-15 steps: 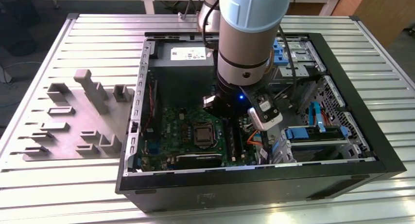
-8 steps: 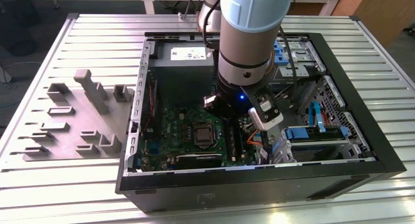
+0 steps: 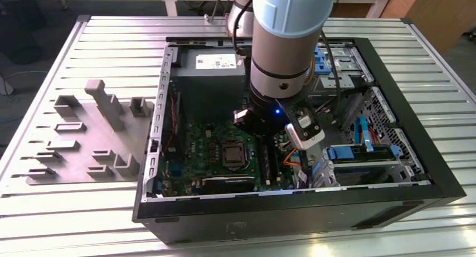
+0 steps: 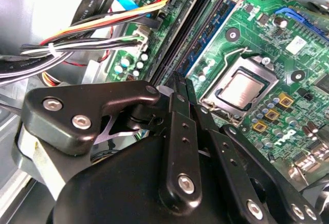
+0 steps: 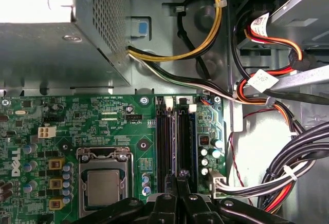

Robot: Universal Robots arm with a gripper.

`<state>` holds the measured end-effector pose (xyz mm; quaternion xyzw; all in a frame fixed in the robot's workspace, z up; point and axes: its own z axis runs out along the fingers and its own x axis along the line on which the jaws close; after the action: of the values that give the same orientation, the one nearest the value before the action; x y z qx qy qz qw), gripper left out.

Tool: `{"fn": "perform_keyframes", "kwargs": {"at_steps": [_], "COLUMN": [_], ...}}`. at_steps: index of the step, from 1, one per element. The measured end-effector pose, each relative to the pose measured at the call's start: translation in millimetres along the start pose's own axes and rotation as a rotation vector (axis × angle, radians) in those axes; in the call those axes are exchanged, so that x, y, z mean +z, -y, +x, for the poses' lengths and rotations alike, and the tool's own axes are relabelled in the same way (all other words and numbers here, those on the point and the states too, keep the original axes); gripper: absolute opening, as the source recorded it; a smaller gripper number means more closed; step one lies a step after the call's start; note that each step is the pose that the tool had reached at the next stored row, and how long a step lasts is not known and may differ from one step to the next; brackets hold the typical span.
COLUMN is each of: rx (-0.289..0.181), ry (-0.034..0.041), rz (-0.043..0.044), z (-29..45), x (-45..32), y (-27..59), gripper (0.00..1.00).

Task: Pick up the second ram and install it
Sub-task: 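Insert the second ram into the second slot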

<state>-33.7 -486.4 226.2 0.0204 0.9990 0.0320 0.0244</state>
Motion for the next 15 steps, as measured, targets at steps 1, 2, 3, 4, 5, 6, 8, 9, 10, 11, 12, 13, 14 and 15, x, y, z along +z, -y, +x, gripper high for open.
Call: {"fn": "perform_keyframes", "kwargs": {"at_steps": [1,2,3,4,5,6,8,9,10,11,12,13,14,15], "rx": [0.0,0.0,0.0,0.0,0.0,0.0,0.0,0.0,0.0,0.0,0.0,0.0,0.0,0.0], "ry": [0.0,0.0,0.0,0.0,0.0,0.0,0.0,0.0,0.0,-0.0001,0.0,0.0,0.0,0.0], "rz": [0.0,0.0,0.0,0.0,0.0,0.0,0.0,0.0001,0.0001,0.0001,0.0,0.0,0.0,0.0], "z": [0.0,0.0,0.3,0.6,0.8,1.0,1.1,1.0,1.0,0.8,0.6,0.4,0.3,0.3], "x": [0.0,0.0,0.0,0.0,0.0,0.0,0.0,0.0,0.0,0.0,0.1,0.1,0.1,0.1], "y": [0.0,0.0,0.0,0.0,0.0,0.0,0.0,0.1,0.1,0.1,0.0,0.0,0.0,0.0], "gripper": [0.11,0.11,0.11,0.11,0.11,0.11,0.11,0.11,0.11,0.11,0.11,0.11,0.11,0.11]}}
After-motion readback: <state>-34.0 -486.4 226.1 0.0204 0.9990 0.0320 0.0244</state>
